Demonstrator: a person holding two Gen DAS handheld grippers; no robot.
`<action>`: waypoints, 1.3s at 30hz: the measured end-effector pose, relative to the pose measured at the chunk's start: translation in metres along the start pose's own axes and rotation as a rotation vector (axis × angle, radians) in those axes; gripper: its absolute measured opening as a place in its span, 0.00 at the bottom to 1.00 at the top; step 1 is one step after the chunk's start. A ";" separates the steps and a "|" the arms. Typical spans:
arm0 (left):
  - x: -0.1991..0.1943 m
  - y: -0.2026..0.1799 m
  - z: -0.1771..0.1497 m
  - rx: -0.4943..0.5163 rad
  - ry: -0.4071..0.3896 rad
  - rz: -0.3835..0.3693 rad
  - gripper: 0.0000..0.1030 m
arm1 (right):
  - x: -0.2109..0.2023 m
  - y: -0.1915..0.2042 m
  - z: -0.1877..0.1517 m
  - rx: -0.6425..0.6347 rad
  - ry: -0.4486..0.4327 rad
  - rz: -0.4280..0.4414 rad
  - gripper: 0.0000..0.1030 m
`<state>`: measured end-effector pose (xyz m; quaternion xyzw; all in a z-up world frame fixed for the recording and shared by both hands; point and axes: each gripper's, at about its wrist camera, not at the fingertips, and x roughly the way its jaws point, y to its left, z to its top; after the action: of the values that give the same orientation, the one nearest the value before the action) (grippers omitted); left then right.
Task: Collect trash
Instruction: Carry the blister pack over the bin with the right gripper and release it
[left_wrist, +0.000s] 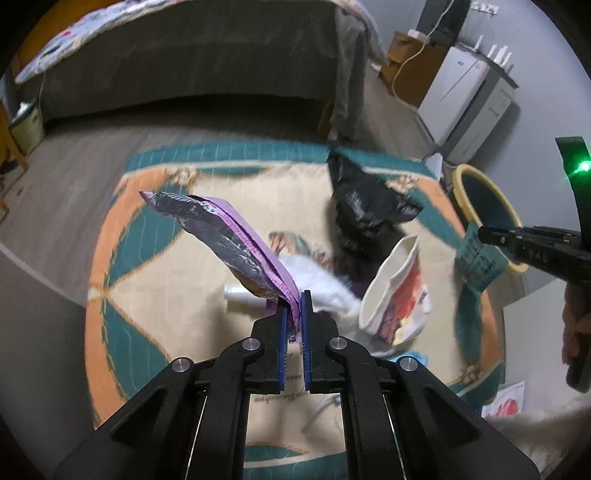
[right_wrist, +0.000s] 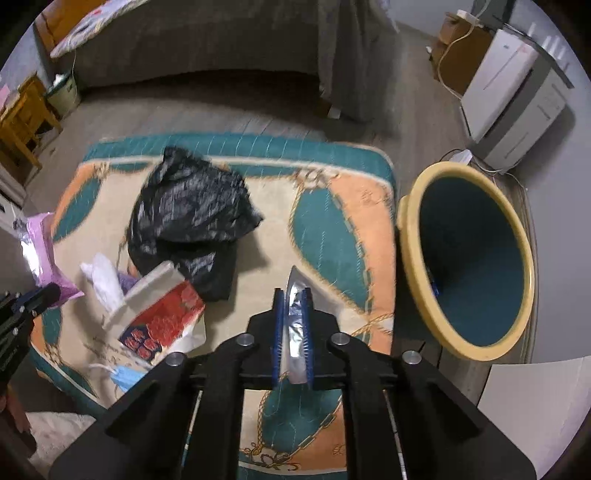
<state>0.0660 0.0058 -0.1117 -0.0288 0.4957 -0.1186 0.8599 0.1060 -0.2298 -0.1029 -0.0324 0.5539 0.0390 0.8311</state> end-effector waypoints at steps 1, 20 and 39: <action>-0.003 -0.002 0.002 0.004 -0.011 -0.003 0.07 | -0.004 -0.004 0.001 0.017 -0.011 0.010 0.01; -0.030 -0.047 0.020 0.066 -0.117 -0.095 0.07 | -0.038 -0.048 0.011 0.142 -0.079 0.092 0.00; -0.025 -0.131 0.039 0.230 -0.168 -0.089 0.07 | -0.094 -0.140 0.018 0.232 -0.243 0.073 0.00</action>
<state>0.0652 -0.1179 -0.0489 0.0379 0.4035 -0.2098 0.8898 0.1004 -0.3699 -0.0082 0.0888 0.4510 0.0085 0.8880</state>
